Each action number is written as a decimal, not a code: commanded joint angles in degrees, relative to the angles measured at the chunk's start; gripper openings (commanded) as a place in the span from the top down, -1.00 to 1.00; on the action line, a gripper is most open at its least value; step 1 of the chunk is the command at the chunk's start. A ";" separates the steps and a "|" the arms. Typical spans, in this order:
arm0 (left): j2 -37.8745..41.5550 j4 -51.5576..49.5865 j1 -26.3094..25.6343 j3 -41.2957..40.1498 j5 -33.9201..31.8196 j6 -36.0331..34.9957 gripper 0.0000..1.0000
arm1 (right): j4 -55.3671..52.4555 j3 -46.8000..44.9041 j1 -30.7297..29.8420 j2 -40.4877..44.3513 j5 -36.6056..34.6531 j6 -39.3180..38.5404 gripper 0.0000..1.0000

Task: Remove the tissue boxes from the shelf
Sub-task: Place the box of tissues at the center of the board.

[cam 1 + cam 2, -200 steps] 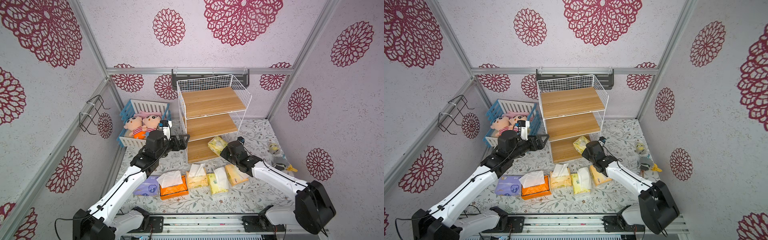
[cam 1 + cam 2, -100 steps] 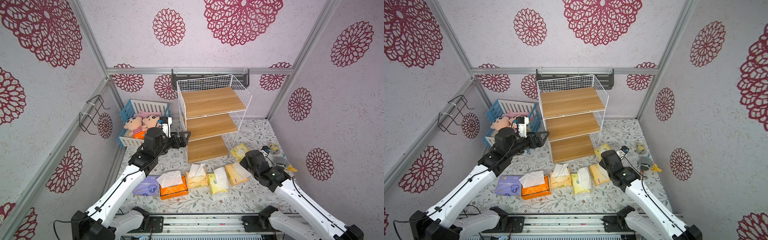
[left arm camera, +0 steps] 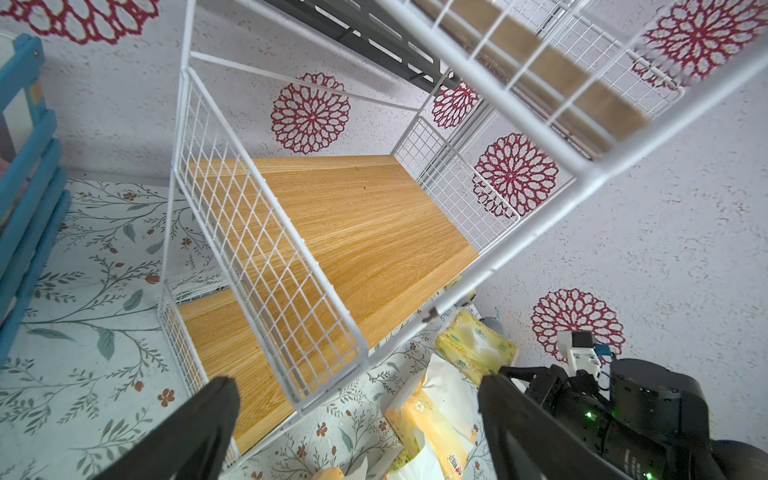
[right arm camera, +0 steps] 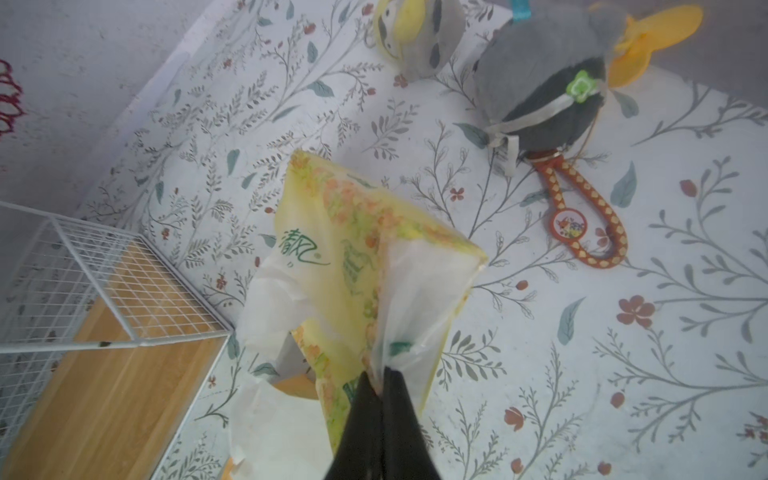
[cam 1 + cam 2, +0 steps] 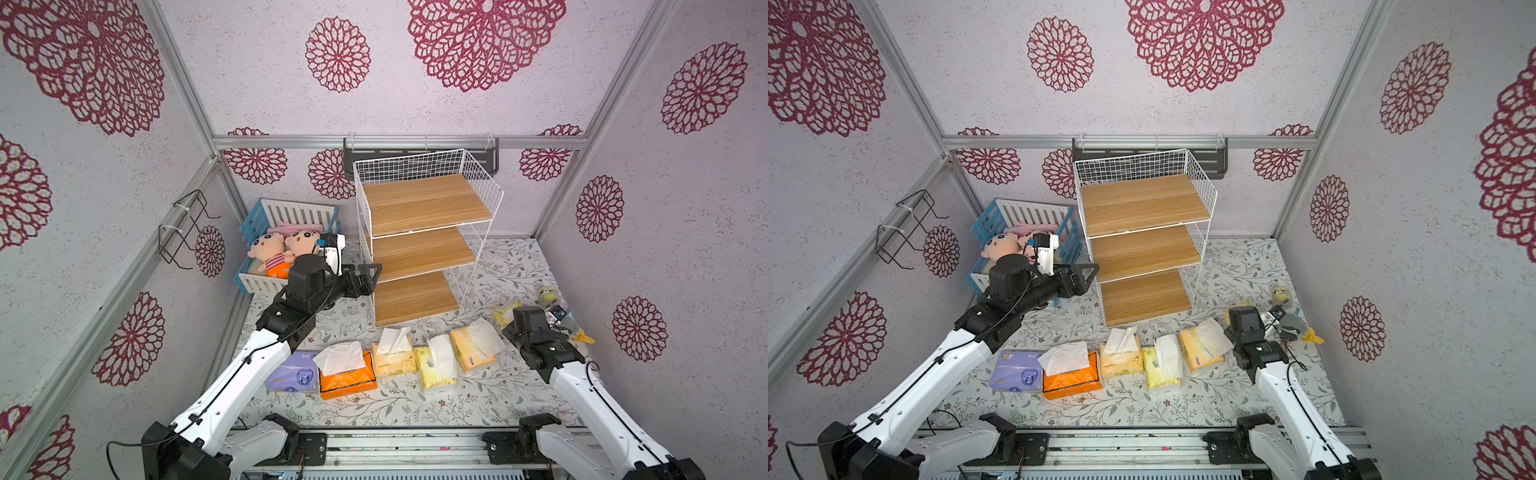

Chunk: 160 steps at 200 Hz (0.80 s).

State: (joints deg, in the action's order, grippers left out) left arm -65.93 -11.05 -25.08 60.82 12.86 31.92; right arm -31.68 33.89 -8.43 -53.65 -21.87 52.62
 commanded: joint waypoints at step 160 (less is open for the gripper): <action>7.94 -11.62 11.71 -0.73 -25.19 -2.86 -0.94 | 23.05 8.18 -0.71 4.36 11.88 -21.05 -0.98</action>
State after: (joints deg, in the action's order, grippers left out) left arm -58.35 -18.83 -18.41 60.82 -6.85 31.05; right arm -21.34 40.71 -8.93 -48.25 -11.73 40.95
